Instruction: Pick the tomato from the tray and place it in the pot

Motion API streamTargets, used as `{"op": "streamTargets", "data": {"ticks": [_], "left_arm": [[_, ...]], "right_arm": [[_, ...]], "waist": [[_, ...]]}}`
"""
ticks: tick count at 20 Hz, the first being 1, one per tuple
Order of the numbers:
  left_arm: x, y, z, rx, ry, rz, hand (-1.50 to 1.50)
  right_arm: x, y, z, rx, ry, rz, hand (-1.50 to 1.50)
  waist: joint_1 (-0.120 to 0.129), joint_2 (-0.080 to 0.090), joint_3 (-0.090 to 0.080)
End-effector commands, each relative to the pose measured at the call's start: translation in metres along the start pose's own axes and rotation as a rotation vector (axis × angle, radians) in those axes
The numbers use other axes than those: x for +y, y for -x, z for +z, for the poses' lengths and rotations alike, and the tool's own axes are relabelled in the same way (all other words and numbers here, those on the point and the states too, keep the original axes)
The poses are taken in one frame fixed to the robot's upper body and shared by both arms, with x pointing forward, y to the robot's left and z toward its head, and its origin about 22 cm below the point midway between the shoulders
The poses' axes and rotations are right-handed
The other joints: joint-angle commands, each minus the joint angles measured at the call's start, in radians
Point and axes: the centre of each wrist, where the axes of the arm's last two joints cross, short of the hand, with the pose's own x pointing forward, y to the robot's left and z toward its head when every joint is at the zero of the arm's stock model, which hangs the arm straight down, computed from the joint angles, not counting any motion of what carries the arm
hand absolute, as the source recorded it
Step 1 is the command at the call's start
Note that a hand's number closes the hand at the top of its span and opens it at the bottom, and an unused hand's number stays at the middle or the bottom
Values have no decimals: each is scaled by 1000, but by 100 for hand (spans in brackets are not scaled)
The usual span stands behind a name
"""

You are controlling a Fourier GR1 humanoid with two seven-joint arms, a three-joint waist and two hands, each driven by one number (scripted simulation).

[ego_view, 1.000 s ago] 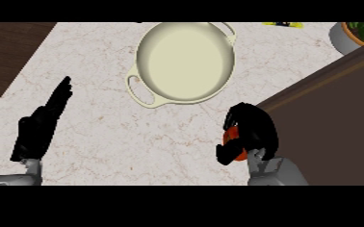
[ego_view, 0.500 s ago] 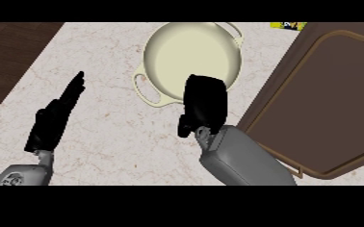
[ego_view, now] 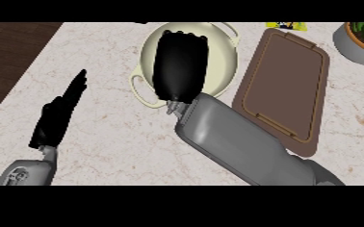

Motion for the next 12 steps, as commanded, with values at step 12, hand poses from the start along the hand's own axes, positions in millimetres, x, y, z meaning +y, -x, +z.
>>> {"op": "streamTargets", "data": {"ticks": [12], "left_arm": [[-5,-1,-5,4,-31,9,0]], "right_arm": [[-44,-40,-49,232,205,-201,150]], "waist": [[-35,10,3]]}}
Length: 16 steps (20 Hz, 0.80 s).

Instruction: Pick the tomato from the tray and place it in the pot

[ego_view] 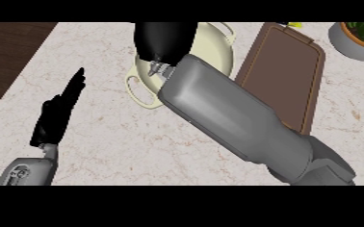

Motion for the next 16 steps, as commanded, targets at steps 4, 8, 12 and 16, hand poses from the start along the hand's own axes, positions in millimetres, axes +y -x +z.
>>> {"op": "streamTargets", "data": {"ticks": [4,8,12,16], "left_arm": [[5,12,4,7,-23,13,0],[6,5,1,1,-26,9,0],[8,5,-4,6,-58,14,0],[23,3,1,17,-61,9,0]], "right_arm": [[5,-8,-31,193,20,-100,150],[19,-3,-43,197,18,-73,150],[44,15,-53,199,-25,-98,150],[68,32,-62,193,-55,-27,150]], "waist": [[-21,9,0],[-32,7,1],[-43,14,2],[-45,11,3]]}}
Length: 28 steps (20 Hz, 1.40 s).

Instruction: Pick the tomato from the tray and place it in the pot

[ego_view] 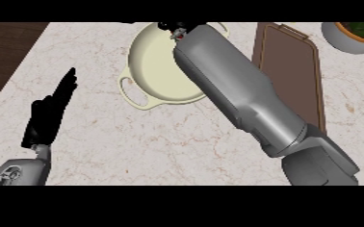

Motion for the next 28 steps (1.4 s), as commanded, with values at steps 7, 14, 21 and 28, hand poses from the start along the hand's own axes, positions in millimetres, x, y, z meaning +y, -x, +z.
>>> {"op": "streamTargets", "data": {"ticks": [7,14,21,28], "left_arm": [[-1,4,6,-3,9,1,0],[-2,-16,-5,-45,8,-2,0],[-9,-1,3,-18,9,3,0],[-6,1,5,2,11,6,0]], "right_arm": [[35,32,-21,159,-60,-109,-150],[49,49,-24,157,-71,-254,-150],[21,30,-31,70,122,-505,-150],[23,40,-29,149,216,-748,-150]], "waist": [[11,11,2],[24,20,3],[8,11,4],[6,-1,4]]}}
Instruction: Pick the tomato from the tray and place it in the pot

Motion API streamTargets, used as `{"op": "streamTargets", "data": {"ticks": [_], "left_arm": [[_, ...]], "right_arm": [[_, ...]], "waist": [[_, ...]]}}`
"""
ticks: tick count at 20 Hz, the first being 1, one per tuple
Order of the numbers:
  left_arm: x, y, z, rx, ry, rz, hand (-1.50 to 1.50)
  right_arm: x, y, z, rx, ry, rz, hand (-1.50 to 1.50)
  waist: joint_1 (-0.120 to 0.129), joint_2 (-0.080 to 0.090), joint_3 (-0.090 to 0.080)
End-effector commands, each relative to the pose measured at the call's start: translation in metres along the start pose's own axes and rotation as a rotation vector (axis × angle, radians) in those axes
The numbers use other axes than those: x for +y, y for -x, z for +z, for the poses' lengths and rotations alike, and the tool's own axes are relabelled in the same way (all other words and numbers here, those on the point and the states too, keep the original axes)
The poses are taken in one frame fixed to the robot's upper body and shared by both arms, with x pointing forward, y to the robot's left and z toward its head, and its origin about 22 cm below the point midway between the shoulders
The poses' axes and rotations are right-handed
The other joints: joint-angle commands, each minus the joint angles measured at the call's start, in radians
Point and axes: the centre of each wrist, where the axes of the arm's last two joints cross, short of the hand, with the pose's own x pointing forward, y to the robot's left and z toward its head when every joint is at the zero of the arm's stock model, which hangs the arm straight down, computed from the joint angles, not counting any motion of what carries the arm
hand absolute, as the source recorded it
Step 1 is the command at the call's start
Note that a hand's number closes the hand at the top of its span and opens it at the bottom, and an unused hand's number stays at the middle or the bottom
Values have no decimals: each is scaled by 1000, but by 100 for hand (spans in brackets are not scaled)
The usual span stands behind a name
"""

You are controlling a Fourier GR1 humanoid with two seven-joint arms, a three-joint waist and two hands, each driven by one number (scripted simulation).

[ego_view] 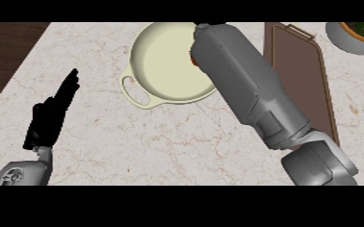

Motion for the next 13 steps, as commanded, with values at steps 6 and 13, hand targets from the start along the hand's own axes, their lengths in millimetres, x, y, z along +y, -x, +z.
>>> {"op": "streamTargets", "data": {"ticks": [6,13], "left_arm": [[15,-5,1,21,-36,8,0],[18,7,18,68,-78,12,0]], "right_arm": [[-5,-10,9,81,-32,-245,-150],[0,23,44,59,-81,-335,-150]], "waist": [[-31,-24,0],[-101,-39,0]]}}
